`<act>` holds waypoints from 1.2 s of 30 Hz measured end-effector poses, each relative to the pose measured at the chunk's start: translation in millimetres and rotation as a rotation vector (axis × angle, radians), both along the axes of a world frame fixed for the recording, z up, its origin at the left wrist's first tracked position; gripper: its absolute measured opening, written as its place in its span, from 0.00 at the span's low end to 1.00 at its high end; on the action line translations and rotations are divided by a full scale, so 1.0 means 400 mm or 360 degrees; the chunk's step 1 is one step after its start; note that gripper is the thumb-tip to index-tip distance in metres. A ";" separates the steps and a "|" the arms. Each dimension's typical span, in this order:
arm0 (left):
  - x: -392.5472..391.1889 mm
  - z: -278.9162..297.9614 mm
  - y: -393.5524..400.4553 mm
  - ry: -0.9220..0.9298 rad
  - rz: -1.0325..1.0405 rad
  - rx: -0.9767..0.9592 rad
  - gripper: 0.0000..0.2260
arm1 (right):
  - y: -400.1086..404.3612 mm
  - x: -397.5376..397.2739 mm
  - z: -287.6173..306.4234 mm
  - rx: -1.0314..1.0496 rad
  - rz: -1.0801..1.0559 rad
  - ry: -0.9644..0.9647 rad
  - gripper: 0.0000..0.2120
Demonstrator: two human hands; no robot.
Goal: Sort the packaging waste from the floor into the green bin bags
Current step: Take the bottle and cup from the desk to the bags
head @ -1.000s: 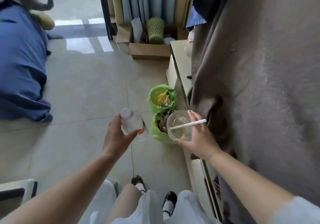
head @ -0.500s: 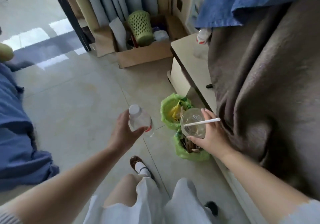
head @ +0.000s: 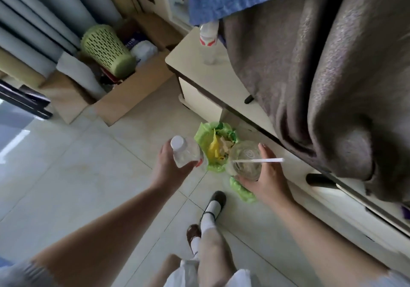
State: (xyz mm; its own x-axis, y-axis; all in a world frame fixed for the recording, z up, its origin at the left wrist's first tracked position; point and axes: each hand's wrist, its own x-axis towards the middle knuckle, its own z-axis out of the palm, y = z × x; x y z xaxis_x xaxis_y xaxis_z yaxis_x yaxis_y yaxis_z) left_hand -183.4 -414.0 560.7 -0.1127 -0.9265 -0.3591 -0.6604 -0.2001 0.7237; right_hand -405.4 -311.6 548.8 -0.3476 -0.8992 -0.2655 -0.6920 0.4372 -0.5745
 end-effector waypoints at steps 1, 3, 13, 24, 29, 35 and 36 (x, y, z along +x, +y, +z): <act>-0.008 -0.022 -0.016 -0.0001 -0.0010 0.0009 0.32 | -0.010 0.002 -0.034 0.0006 -0.0020 -0.0001 0.51; -0.022 -0.076 -0.057 -0.0001 -0.0064 0.0022 0.30 | -0.040 0.008 -0.107 0.0001 -0.0053 -0.0021 0.52; -0.096 -0.552 -0.275 -0.0049 -0.0464 0.0078 0.31 | -0.185 0.045 -0.591 0.0093 -0.0391 -0.0080 0.45; -0.164 -0.920 -0.376 -0.0287 -0.1082 -0.0119 0.34 | -0.237 0.099 -0.945 0.0360 -0.0508 0.0358 0.49; -0.187 -0.990 -0.388 -0.0439 -0.1250 -0.0186 0.37 | -0.247 0.105 -1.005 0.0502 -0.0481 0.0379 0.47; -0.160 -0.912 -0.368 -0.0283 -0.1128 0.0058 0.47 | -0.225 0.114 -0.929 0.0419 -0.0666 0.0129 0.49; -0.155 -0.870 -0.360 -0.0266 -0.1038 0.0120 0.48 | -0.212 0.119 -0.893 0.0407 -0.0704 0.0109 0.50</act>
